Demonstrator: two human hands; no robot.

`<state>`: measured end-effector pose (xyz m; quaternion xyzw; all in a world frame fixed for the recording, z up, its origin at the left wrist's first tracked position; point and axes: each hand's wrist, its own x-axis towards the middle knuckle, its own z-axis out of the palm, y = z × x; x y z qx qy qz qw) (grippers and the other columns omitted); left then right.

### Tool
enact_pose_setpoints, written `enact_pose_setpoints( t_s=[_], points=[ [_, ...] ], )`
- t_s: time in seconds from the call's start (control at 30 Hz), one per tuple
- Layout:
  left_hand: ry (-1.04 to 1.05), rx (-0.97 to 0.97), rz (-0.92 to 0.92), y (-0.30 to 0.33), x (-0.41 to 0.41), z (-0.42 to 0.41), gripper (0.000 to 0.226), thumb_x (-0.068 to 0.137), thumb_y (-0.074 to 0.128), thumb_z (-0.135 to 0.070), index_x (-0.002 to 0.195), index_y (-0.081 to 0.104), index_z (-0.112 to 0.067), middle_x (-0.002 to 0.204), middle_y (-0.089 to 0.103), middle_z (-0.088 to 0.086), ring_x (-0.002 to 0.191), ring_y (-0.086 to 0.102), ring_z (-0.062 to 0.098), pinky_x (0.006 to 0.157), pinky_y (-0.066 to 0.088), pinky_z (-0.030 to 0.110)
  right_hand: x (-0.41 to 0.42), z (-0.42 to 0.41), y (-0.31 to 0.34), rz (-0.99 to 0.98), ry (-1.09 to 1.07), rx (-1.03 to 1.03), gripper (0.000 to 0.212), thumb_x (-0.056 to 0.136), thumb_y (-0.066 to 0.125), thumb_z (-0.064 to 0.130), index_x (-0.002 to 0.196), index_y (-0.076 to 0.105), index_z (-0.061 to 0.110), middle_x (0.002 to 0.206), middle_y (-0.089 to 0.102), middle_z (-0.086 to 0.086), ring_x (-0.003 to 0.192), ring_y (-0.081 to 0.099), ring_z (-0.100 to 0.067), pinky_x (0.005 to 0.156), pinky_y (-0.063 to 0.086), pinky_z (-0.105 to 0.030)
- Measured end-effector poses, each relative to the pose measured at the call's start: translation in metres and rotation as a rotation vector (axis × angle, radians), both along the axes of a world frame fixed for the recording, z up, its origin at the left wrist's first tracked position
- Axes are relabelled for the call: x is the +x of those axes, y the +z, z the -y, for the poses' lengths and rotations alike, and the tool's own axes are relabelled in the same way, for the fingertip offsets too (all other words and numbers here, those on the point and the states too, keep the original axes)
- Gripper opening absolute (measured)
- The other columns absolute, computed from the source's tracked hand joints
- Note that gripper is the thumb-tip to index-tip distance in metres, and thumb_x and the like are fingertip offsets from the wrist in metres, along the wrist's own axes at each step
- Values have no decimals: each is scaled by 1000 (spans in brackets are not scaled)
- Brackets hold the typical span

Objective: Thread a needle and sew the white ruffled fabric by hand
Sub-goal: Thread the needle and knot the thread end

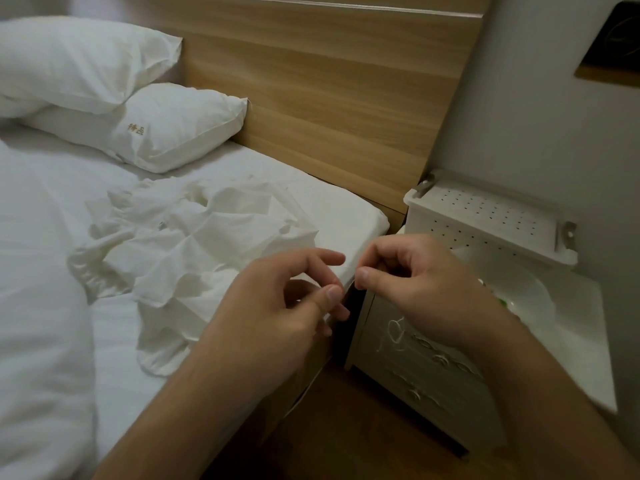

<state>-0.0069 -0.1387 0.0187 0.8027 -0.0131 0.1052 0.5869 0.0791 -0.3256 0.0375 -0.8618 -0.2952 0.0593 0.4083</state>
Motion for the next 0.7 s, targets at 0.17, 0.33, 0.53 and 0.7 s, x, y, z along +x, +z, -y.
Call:
enact_pose_setpoints(
  t_s=[0.17, 0.33, 0.53, 0.7],
  points=[
    [-29, 51, -36, -5, 3, 5, 11, 100, 71, -13, 92, 74, -20, 92, 81, -7, 77, 80, 16, 77, 66, 46, -5, -9, -1, 5, 38, 4, 16, 100, 65, 22, 86, 71, 26, 70, 63, 1, 62, 55, -4, 58, 44, -21],
    [37, 77, -52, -4, 3, 6, 13, 100, 70, -13, 89, 73, -18, 69, 78, -3, 66, 77, 12, 73, 66, 38, -7, -11, -3, -25, 56, 45, 16, 100, 65, 23, 86, 71, 24, 74, 67, -6, 69, 62, -23, 61, 51, -42],
    [178, 66, -98, -3, 4, -1, 19, 100, 70, -9, 83, 73, -16, 67, 76, -3, 62, 76, 10, 66, 61, 25, -1, -1, -1, -51, 22, -17, 14, 98, 66, 23, 85, 72, 25, 72, 65, 3, 60, 56, -2, 58, 46, -19],
    [292, 63, -127, -8, 6, -9, 21, 101, 68, -10, 83, 71, -19, 66, 76, -8, 63, 75, 8, 64, 56, 21, 5, 16, 3, -73, -63, 43, 15, 98, 66, 17, 85, 73, 18, 62, 61, 15, 58, 56, 3, 56, 44, -10]
  ],
)
